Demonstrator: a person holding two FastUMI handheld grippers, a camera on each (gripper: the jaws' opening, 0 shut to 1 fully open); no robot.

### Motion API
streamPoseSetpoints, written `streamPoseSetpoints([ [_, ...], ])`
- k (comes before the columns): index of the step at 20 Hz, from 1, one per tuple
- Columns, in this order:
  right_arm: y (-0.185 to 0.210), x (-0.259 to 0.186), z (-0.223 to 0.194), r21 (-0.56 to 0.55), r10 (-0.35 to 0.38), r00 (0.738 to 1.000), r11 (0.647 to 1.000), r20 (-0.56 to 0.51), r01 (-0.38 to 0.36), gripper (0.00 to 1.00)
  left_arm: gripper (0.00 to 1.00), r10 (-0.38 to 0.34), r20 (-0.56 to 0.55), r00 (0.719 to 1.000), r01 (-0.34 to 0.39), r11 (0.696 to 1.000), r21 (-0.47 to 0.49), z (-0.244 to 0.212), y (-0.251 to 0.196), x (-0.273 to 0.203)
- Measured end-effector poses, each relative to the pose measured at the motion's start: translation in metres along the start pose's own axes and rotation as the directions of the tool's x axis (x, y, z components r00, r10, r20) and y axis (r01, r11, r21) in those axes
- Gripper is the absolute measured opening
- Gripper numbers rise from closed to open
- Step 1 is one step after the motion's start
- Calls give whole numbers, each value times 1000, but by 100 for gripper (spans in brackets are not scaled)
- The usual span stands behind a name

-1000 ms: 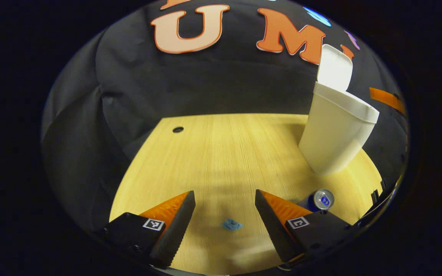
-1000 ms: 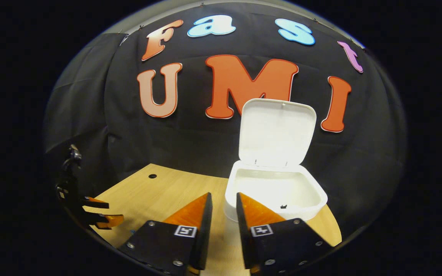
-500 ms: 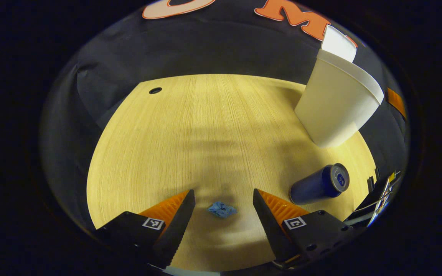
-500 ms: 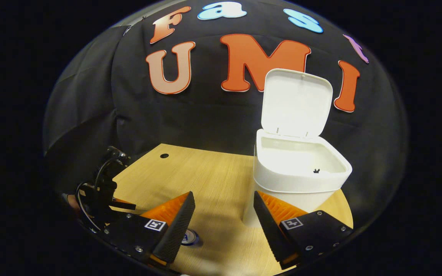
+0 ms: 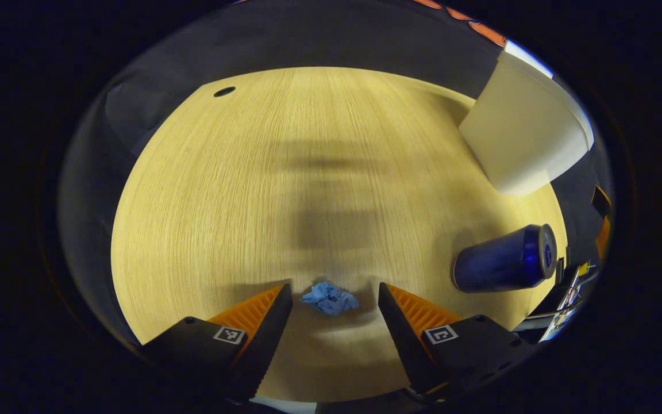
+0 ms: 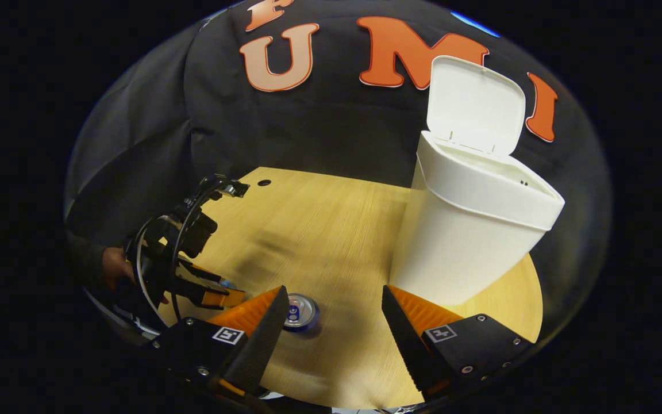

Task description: Press the lid of the desktop garbage bin to open it, pick up the crumpled paper on the desktop and throw it into the bin, then pick up the pop can on the desktop and drop it into the bin, and finally close the garbage bin lid.

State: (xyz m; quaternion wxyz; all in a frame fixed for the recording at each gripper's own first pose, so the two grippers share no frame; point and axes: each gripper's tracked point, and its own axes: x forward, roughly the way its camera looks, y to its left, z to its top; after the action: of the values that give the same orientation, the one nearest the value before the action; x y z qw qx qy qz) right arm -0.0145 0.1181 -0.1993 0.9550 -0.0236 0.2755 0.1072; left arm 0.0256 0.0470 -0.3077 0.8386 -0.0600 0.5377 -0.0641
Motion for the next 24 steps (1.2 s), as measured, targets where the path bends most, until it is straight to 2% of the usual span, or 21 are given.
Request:
streamPoseSetpoints([
  [3,13,-4,-15,47,13,999,999,-31,-12,98,79,31,-22,999,-31,999,16,37,12,-22],
  [4,18,-5,-19,60,15,999,998,-41,-12,98,78,53,-29,998,-52,998,41,50,19,-28],
  [5,26,-5,-22,73,18,998,997,-52,-14,98,62,82,-40,996,-80,995,55,64,28,-37],
  [7,33,-3,-30,93,23,997,996,-69,-17,98,31,74,-57,996,-72,996,43,94,33,-58],
  [8,35,0,-35,97,26,996,995,-80,-18,98,24,63,-54,997,-61,997,42,113,35,-70],
  [10,33,2,-44,97,31,995,995,-98,-22,98,18,4,-64,998,-4,1000,12,146,33,-93],
  [11,34,6,-46,97,34,994,995,-103,-24,98,18,-5,-64,998,6,1000,5,159,34,-103],
  [18,49,30,-68,17,89,984,996,-156,-88,98,17,-5,-64,998,6,1000,5,159,34,-103],
  [19,51,35,-71,6,97,982,995,-163,-97,98,18,-34,-18,999,34,999,-18,162,25,-92],
  [24,61,62,-86,-7,135,970,990,-203,-140,98,18,-34,-18,999,34,999,-18,162,25,-92],
])
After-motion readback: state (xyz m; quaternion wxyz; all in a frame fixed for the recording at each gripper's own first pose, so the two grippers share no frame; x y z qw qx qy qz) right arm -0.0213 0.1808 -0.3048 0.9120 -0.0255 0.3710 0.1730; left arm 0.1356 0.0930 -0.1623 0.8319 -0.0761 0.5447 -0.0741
